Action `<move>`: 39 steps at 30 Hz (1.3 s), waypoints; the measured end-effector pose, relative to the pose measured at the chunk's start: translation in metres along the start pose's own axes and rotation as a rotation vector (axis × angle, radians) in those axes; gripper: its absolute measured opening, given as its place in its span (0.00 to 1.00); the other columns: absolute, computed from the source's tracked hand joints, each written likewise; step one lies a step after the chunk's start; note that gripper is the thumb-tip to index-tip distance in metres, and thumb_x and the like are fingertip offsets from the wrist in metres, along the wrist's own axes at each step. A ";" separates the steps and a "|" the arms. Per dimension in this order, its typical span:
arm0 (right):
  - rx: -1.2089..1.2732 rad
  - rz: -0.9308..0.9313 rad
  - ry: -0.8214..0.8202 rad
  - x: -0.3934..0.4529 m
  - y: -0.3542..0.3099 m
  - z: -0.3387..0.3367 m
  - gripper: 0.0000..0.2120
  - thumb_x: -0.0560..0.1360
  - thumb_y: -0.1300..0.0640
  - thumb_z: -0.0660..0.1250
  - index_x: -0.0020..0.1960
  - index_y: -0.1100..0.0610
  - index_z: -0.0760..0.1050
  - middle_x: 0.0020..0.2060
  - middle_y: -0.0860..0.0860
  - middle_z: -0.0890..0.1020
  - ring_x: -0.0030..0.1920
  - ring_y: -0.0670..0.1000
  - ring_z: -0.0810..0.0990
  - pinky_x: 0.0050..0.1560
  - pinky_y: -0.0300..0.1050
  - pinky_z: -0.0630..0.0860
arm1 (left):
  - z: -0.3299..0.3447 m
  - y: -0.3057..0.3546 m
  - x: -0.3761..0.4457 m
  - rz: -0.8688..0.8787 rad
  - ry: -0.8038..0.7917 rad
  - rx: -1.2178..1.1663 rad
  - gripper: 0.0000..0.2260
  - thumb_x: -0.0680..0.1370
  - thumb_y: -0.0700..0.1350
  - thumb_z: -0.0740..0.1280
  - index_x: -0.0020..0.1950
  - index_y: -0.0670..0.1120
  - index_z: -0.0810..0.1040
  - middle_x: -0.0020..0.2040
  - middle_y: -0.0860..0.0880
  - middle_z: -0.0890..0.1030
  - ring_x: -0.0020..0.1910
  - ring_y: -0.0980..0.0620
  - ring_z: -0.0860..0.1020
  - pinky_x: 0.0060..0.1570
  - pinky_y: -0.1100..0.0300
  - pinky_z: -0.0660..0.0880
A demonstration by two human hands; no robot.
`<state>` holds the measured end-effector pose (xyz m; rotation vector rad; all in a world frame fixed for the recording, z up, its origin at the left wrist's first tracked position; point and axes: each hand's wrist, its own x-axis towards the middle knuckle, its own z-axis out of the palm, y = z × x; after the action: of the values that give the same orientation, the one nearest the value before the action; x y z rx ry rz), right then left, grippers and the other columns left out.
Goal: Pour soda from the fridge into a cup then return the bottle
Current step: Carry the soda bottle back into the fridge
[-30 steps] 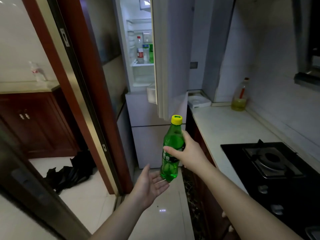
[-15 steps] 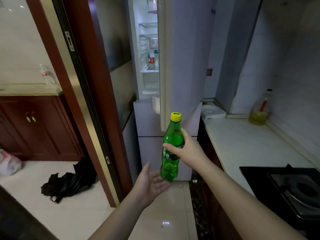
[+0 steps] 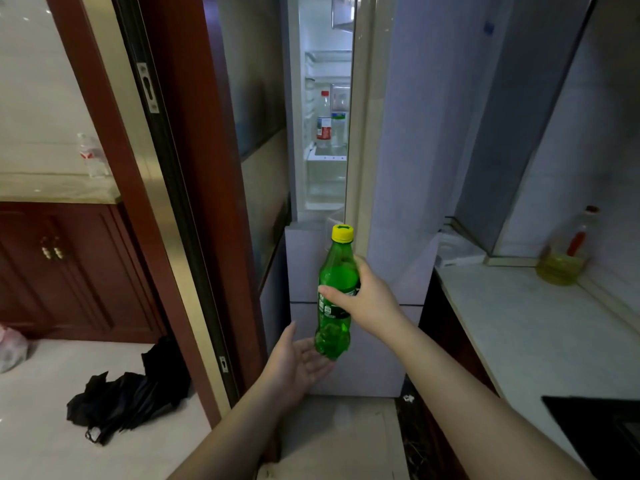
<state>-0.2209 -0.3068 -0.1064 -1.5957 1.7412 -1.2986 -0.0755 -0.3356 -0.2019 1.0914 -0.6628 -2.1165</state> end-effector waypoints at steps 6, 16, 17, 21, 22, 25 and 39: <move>-0.008 -0.015 -0.045 0.056 0.000 0.021 0.28 0.68 0.43 0.74 0.65 0.46 0.68 0.49 0.41 0.79 0.48 0.42 0.79 0.43 0.32 0.72 | -0.007 0.037 0.038 0.017 0.028 0.009 0.32 0.82 0.61 0.52 0.68 0.33 0.70 0.59 0.35 0.79 0.56 0.39 0.79 0.49 0.50 0.76; -0.014 0.019 -0.103 0.128 0.002 0.046 0.34 0.69 0.40 0.72 0.70 0.47 0.65 0.56 0.47 0.80 0.56 0.49 0.78 0.55 0.45 0.76 | -0.001 0.079 0.073 0.066 0.094 -0.031 0.32 0.82 0.60 0.53 0.68 0.32 0.70 0.62 0.34 0.77 0.59 0.40 0.78 0.57 0.48 0.74; -0.022 0.019 -0.105 0.131 0.003 0.048 0.35 0.69 0.40 0.72 0.71 0.47 0.64 0.57 0.47 0.79 0.56 0.49 0.78 0.56 0.46 0.76 | -0.001 0.081 0.076 0.069 0.096 -0.031 0.32 0.82 0.60 0.53 0.68 0.32 0.70 0.63 0.34 0.76 0.61 0.39 0.77 0.60 0.48 0.73; -0.040 0.007 -0.108 0.138 0.003 0.052 0.36 0.68 0.39 0.72 0.71 0.47 0.63 0.58 0.47 0.79 0.57 0.50 0.78 0.57 0.47 0.76 | 0.000 0.085 0.087 0.074 0.135 -0.027 0.32 0.82 0.60 0.53 0.68 0.32 0.70 0.64 0.34 0.76 0.62 0.38 0.76 0.66 0.46 0.70; -0.040 0.008 -0.105 0.139 0.002 0.051 0.36 0.68 0.39 0.72 0.71 0.47 0.63 0.58 0.47 0.79 0.57 0.50 0.78 0.57 0.46 0.76 | 0.001 0.086 0.089 0.075 0.136 -0.021 0.32 0.82 0.61 0.53 0.68 0.32 0.70 0.63 0.34 0.76 0.62 0.38 0.76 0.66 0.46 0.70; -0.034 0.006 -0.085 0.136 0.001 0.050 0.34 0.69 0.41 0.73 0.71 0.46 0.64 0.58 0.47 0.79 0.57 0.49 0.78 0.55 0.44 0.75 | 0.004 0.087 0.091 0.073 0.130 -0.003 0.32 0.82 0.60 0.52 0.64 0.32 0.72 0.60 0.34 0.78 0.62 0.38 0.76 0.64 0.47 0.70; -0.129 0.068 0.227 0.090 -0.007 0.036 0.27 0.71 0.43 0.70 0.66 0.49 0.65 0.52 0.47 0.79 0.52 0.50 0.78 0.44 0.41 0.71 | 0.015 0.074 0.072 0.003 -0.021 0.110 0.33 0.81 0.62 0.52 0.65 0.33 0.73 0.60 0.35 0.79 0.58 0.40 0.78 0.58 0.50 0.74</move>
<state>-0.2087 -0.4021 -0.0939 -1.4896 2.0349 -1.4059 -0.0960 -0.4356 -0.1801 1.1275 -0.7987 -2.1128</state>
